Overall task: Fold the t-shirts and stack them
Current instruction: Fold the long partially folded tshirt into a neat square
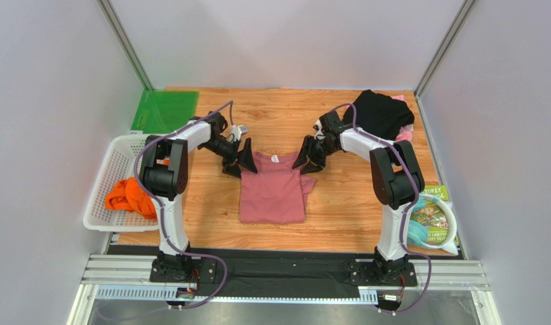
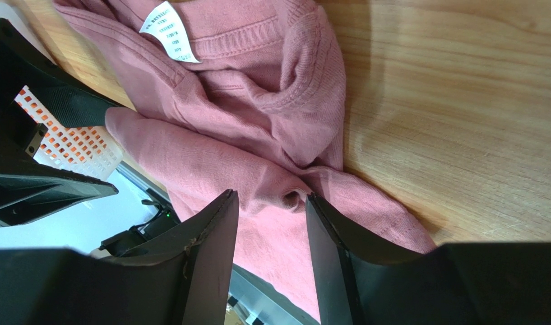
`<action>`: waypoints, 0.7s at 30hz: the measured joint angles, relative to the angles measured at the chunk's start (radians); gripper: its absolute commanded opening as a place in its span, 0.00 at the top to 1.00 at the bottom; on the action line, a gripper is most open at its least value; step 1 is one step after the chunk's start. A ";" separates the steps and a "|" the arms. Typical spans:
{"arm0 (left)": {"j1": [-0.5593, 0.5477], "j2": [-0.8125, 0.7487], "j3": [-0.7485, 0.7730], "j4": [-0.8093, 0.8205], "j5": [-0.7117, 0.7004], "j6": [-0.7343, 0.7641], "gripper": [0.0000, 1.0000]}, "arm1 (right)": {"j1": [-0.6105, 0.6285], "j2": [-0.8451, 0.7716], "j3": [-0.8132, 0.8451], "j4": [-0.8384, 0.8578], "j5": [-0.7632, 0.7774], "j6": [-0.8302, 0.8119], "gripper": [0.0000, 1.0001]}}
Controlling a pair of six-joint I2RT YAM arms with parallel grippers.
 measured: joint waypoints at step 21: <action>-0.008 0.018 0.011 0.010 -0.001 -0.008 0.34 | -0.002 0.000 -0.066 0.051 -0.041 0.011 0.64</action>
